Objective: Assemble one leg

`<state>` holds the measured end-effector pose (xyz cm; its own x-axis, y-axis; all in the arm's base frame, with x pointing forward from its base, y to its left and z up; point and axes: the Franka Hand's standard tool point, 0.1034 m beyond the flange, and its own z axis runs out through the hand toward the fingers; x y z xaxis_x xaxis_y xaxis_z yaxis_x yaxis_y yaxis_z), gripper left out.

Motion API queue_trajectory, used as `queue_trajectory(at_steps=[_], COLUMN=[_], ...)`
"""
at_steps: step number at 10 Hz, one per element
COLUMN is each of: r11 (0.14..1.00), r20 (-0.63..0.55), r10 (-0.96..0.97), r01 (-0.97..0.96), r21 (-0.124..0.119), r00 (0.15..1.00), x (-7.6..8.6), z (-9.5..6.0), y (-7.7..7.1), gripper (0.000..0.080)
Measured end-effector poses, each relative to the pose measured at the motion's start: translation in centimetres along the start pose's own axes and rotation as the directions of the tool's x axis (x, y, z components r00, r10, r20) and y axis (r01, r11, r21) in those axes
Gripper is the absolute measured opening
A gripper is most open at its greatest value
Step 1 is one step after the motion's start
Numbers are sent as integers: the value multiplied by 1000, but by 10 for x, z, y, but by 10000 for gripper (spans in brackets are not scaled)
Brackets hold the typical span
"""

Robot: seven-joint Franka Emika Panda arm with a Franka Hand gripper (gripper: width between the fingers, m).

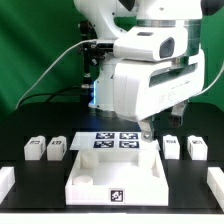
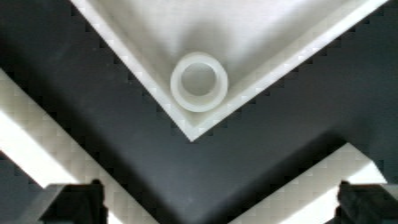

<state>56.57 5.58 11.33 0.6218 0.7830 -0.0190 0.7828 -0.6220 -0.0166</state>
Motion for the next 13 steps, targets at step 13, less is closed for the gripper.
queue_trajectory(at_steps=[13], r11=[769], r20=[12], r10=[-639], r01=[639], r21=[-8], r00=[770], x=[-70], z=[18], y=[-29], gripper=[650])
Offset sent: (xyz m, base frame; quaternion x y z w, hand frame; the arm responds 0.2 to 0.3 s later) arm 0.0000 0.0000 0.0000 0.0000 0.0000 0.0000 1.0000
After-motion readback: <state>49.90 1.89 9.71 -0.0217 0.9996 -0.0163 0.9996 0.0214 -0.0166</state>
